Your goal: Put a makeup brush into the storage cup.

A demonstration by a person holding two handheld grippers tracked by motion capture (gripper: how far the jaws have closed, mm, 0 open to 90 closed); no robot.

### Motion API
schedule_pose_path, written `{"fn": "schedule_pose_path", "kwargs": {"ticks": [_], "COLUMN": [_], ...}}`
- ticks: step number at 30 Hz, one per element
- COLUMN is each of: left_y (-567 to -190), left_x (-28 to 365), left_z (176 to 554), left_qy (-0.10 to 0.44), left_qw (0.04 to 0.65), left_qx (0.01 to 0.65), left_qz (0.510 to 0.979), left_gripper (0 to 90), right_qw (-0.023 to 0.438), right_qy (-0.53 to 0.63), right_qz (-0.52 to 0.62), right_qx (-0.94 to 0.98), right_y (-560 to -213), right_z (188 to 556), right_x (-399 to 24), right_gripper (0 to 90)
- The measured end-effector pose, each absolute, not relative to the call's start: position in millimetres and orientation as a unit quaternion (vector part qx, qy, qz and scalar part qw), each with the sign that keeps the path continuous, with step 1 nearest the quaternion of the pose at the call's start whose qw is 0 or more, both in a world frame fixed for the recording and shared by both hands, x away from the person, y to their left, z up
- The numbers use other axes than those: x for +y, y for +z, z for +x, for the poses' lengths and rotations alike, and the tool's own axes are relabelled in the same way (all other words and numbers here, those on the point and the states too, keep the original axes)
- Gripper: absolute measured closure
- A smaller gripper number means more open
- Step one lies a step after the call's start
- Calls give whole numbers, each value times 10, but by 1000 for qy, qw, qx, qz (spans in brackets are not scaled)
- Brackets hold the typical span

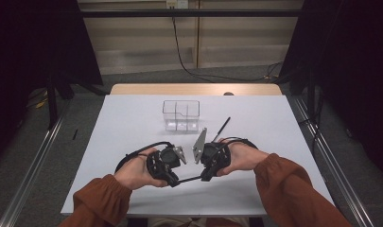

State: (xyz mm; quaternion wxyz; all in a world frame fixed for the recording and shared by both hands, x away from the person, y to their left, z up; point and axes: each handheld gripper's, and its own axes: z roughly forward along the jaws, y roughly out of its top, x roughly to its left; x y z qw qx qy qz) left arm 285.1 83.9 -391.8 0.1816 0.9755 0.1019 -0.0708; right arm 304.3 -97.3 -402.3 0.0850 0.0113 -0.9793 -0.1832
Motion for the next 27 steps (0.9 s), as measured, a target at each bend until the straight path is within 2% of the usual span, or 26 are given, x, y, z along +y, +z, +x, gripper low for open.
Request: {"fn": "schedule_pose_path", "kwargs": {"ticks": [5, 10, 13, 18, 20, 23, 27], "left_y": [-3947, -3906, -3899, -3900, -3889, -3878, -3895], "left_x": [883, 943, 969, 1028, 1058, 1110, 1169], "left_z": [2856, 2856, 2850, 2830, 2825, 2848, 2854], "left_qy": [-71, -47, -36, -25, -20, -12, -10], "left_qw": [202, 234, 247, 299, 315, 328, 346], "left_qx": [114, 126, 138, 166, 171, 184, 198], "left_qz": [970, 963, 959, 939, 933, 927, 917], "left_gripper": [726, 579, 428, 237, 212, 127, 100], "right_qw": [91, 84, 77, 74, 69, 68, 63], "right_qy": [-179, -188, -201, -211, -221, -236, -233], "right_qz": [0, -14, -26, -47, -49, -51, -61], "right_qx": [-980, -978, -976, -974, -971, -968, -969], "right_y": [-4028, -3999, -4002, -4014, -3994, -3958, -3991], "right_z": [3029, 3030, 3031, 3011, 2998, 2943, 2924], "right_x": [-994, -1062, -1126, -1229, -1263, -1296, -1337], "right_gripper": [843, 842, 842, 842, 842, 842, 841]}}
